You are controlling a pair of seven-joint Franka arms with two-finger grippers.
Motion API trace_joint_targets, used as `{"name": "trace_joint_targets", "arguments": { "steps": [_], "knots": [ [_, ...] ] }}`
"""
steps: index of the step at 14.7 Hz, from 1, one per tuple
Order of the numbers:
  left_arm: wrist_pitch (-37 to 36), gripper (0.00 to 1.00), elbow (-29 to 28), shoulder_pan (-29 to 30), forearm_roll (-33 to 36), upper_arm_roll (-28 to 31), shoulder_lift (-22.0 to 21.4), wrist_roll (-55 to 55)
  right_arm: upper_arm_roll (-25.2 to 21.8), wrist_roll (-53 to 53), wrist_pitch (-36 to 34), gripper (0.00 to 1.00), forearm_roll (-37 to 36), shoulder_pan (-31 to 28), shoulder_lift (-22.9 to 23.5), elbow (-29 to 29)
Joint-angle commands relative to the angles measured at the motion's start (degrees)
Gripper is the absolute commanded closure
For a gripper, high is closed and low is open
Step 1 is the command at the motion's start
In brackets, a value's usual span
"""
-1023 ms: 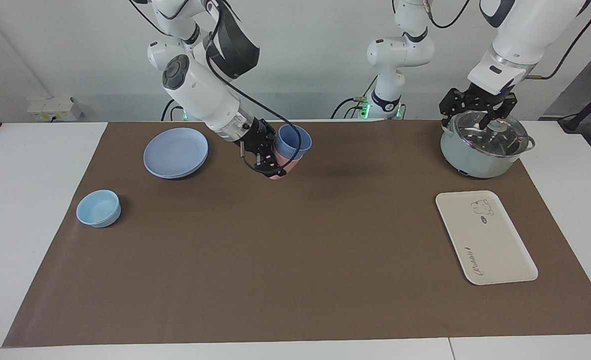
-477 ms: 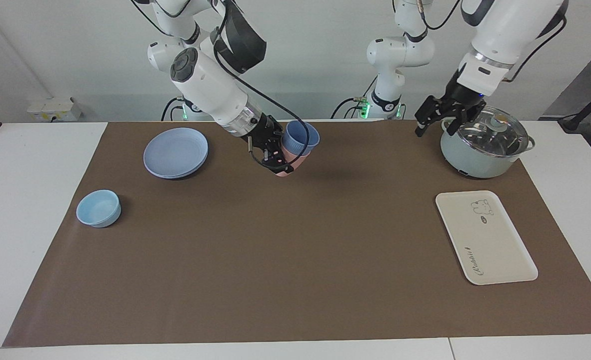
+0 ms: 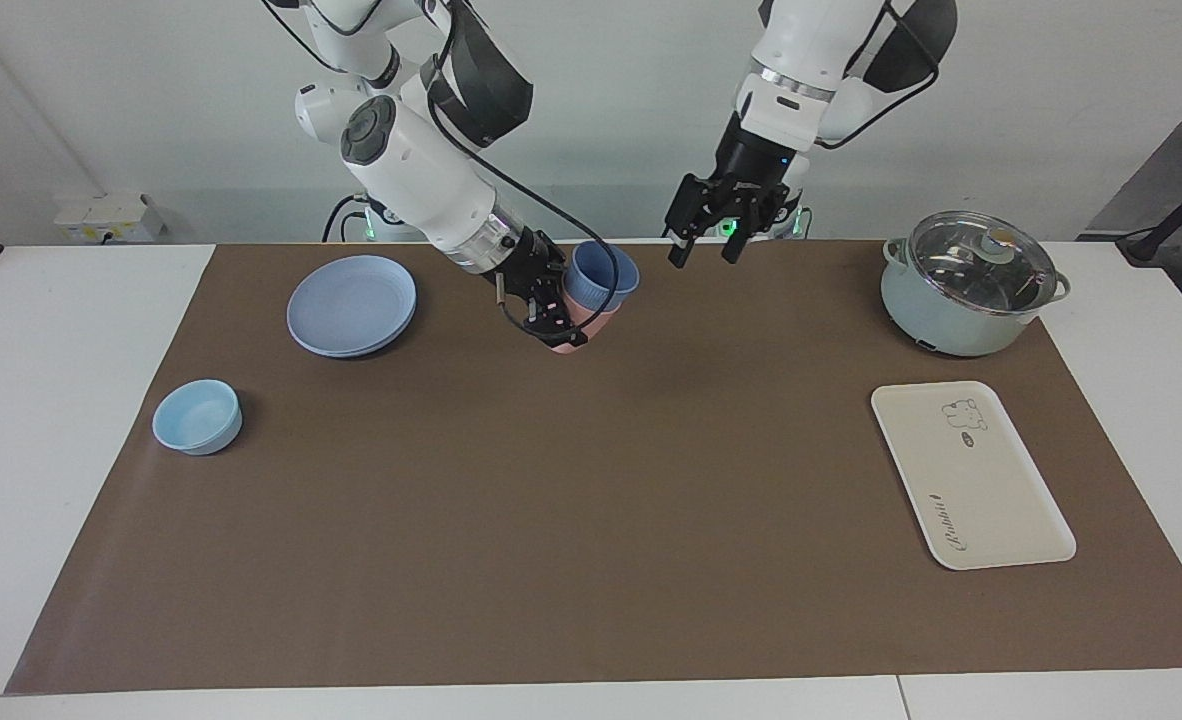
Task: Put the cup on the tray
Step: 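Reach the left gripper to the blue cup rim and grasp it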
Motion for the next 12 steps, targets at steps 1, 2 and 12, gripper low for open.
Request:
{"name": "trace_joint_targets", "arguments": {
  "steps": [1,2,12],
  "knots": [
    [4.83,0.29,-3.45,-3.85,-1.36,1.17,-1.04,-2.51,-0.04,1.80,-0.20,1.00,-1.35,0.10,0.29,1.03],
    [6.68,0.31,-4.94,-4.21,-1.36,1.17,-0.77,-2.60,-0.04,1.71,-0.20,1.00,-1.35,0.10,0.21,1.03],
    [14.43,1.00,-6.27,-7.47,-1.36,1.17,2.22,-4.54,-0.04,1.45,-0.29,1.00,-2.40,0.10,0.12,1.03]
  ]
}}
